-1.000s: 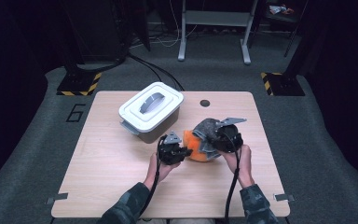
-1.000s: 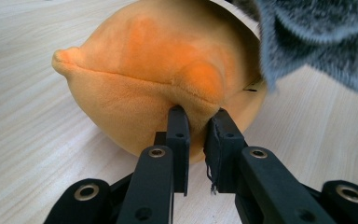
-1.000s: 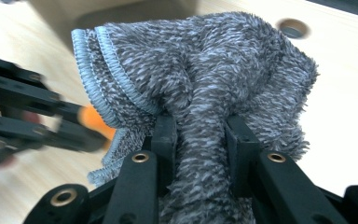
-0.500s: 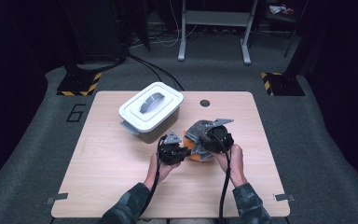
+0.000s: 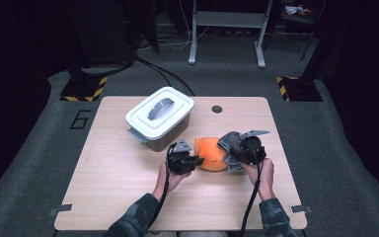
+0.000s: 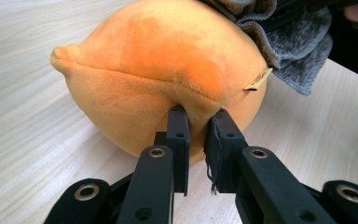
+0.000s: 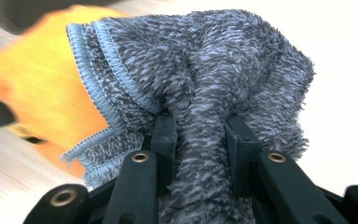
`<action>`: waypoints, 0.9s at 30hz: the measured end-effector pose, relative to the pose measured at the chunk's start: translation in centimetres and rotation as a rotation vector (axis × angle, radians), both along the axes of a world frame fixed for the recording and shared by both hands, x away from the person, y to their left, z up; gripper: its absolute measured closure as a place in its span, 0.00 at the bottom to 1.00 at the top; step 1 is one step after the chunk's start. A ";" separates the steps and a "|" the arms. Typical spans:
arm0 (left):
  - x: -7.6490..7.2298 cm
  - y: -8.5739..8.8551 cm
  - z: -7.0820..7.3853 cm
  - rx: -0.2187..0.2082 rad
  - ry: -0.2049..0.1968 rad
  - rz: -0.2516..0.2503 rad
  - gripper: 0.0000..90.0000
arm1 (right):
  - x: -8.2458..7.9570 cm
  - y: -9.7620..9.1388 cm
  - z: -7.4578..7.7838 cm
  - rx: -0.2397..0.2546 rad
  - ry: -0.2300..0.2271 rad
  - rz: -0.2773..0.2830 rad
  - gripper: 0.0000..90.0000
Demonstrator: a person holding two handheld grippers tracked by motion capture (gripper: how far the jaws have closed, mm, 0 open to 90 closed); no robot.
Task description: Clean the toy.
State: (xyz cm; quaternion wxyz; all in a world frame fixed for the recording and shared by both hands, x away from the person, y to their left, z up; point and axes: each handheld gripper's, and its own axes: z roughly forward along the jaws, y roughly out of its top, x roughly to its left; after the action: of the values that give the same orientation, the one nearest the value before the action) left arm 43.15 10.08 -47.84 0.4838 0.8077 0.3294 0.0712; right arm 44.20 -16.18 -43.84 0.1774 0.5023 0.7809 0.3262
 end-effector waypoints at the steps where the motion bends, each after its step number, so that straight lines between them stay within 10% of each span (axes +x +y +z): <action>1: 0.0 0.0 0.0 0.001 0.001 0.000 0.89 | 0.1 -0.4 -0.3 0.004 0.014 -0.012 0.77; 11: 0.1 0.2 0.0 -0.005 0.010 0.006 0.88 | 0.9 -2.7 -3.1 -0.015 0.100 -0.097 0.77; 15: 0.1 0.3 -0.1 -0.010 0.006 0.007 0.88 | 0.3 -3.0 -1.6 0.005 0.036 -0.098 0.77; 20: 0.1 0.3 -0.1 -0.008 0.000 0.012 0.87 | -0.8 -1.7 0.9 0.061 -0.048 -0.023 0.77; 27: 0.3 0.5 -0.2 -0.011 -0.001 0.023 0.84 | -0.4 1.0 0.3 0.059 -0.026 0.065 0.77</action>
State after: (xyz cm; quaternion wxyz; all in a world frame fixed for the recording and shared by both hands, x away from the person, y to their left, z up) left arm 43.43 10.59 -48.03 0.4876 0.8010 0.3391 0.0753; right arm 43.80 -15.14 -43.57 0.1620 0.4776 0.7844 0.3611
